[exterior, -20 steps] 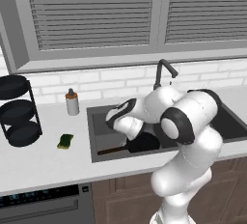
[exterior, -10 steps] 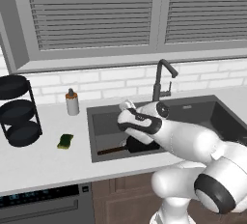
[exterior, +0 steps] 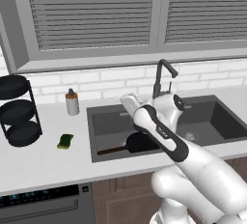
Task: Pick the pan and sponge and place them into the sink. Then turn on the water.
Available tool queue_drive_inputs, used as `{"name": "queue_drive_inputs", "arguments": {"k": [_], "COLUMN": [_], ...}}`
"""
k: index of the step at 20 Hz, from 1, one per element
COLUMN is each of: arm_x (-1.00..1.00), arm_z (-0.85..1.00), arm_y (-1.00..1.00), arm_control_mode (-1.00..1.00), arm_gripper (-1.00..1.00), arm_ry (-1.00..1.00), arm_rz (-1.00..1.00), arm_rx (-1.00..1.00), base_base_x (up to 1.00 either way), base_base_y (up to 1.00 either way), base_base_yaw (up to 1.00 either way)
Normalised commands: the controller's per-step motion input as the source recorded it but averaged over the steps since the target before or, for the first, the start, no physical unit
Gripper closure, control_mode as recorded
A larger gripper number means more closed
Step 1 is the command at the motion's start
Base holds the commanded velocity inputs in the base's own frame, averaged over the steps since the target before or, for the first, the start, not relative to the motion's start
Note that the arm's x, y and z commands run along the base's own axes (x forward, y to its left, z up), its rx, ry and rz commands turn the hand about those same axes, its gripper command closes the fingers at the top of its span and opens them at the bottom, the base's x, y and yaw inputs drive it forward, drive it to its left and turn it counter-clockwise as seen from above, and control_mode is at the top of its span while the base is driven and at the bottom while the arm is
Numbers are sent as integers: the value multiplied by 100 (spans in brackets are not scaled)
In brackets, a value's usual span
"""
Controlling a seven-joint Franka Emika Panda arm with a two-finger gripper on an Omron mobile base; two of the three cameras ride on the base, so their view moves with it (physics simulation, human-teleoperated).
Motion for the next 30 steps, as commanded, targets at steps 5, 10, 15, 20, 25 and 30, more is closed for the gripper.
{"name": "queue_drive_inputs", "arguments": {"k": [5,10,15,20,25,30], "arm_x": [-24,-5,0,9,15,33], "arm_z": [61,28,-16,-61,-57,-24], "arm_y": [54,70,60,63,38,26], "arm_control_mode": [-100,-100,-100,-100,-100,-100], "arm_gripper": [-100,-100,-100,-100,-100,-100], "arm_ry": [14,21,1,0,0,0], "arm_rz": [16,6,6,13,18,17], "arm_rx": [-12,-14,-17,-23,-20,-18], "base_base_x": [0,0,0,0,0,0], "base_base_y": [0,0,0,0,0,0], "base_base_yaw": [0,0,0,0,0,0]}}
